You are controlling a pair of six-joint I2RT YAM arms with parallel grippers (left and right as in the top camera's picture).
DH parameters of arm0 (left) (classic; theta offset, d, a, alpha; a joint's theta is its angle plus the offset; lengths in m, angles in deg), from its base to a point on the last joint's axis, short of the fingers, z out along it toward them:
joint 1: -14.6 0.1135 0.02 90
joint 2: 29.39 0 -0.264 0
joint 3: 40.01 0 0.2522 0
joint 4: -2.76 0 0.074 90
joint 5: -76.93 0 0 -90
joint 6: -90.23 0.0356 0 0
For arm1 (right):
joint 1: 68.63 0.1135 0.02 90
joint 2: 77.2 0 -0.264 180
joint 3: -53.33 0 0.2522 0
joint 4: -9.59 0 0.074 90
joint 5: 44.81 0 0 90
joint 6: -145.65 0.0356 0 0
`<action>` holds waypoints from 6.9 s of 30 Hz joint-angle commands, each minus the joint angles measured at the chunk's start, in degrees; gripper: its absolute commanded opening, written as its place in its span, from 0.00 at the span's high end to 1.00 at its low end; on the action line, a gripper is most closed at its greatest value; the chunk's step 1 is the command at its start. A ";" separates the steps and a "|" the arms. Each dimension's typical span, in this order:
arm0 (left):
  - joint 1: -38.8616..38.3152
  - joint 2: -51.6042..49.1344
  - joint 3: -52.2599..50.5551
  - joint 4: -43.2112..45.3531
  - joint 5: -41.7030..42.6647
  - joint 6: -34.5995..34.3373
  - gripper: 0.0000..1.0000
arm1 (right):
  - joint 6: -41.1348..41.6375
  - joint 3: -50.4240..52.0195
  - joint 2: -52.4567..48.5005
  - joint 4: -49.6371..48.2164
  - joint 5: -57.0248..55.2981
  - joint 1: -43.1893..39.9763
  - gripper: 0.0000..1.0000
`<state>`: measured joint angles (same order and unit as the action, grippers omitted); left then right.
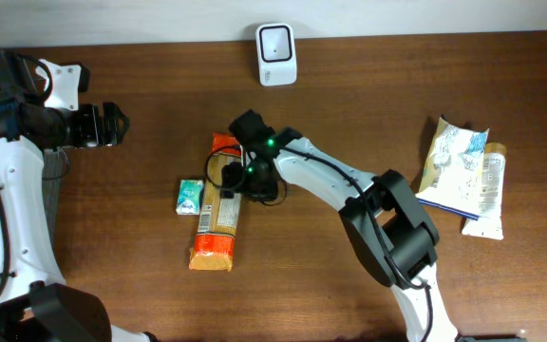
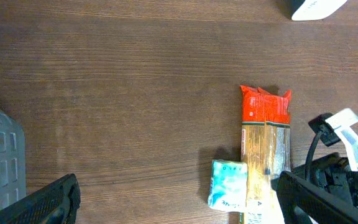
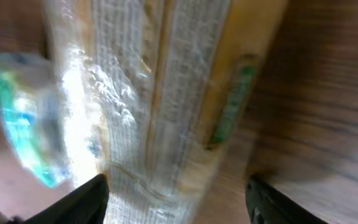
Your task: Scan the item barcode
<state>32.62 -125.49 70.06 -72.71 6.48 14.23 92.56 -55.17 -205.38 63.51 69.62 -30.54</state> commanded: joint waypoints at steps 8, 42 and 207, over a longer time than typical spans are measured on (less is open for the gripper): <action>0.04 0.22 0.33 -0.11 0.61 1.09 0.01 | 2.25 6.29 -0.83 -6.36 1.77 1.97 0.93; 0.04 0.22 0.33 -0.11 0.61 1.09 0.01 | -25.29 -24.98 -2.67 43.08 -14.01 -12.87 0.33; 0.04 0.22 0.33 -0.11 0.61 1.09 0.01 | -43.21 -2.16 2.34 26.05 20.11 -26.16 0.96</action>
<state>32.62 -125.49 70.06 -72.75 6.48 14.23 54.79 -53.32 -204.22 86.24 79.52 -55.63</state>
